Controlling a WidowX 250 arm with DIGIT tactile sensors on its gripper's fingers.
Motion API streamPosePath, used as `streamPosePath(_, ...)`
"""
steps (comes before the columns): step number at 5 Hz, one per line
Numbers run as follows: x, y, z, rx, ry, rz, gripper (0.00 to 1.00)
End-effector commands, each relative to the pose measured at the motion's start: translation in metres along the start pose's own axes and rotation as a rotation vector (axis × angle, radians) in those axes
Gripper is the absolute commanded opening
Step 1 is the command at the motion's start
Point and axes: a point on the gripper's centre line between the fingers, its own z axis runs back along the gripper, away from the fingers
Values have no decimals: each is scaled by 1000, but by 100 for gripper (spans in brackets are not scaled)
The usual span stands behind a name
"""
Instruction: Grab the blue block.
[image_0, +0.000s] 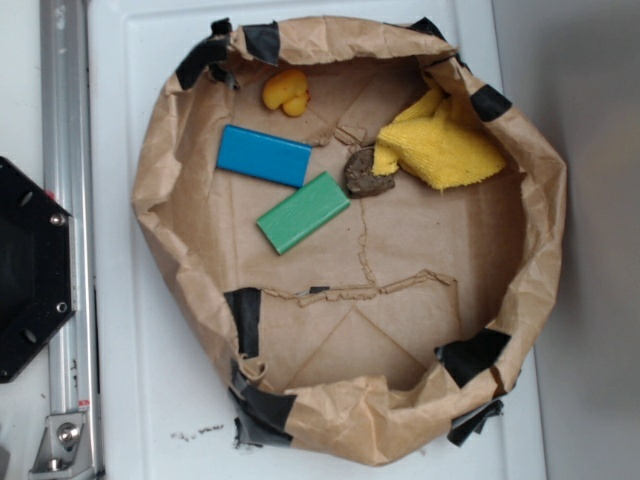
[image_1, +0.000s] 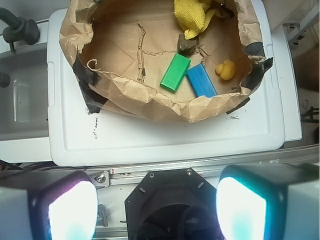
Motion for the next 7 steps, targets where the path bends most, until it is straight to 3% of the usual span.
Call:
streamPosePath(1,0,0,0,0,0,0,100)
streamPosePath(2,48,25,-32,-12,-24,-48,100)
streamPosePath(3,97,40,-66,44,-29,-96,100)
streamPosePath(4,124,44,-121,30,9,-161,100)
streamPosePath(5,98,35,-159,70,126,-189,100)
streamPosePath(6,80,58,-181,110,172,-230,100)
streamPosePath(7,76,94,-191,94,166,-304,100)
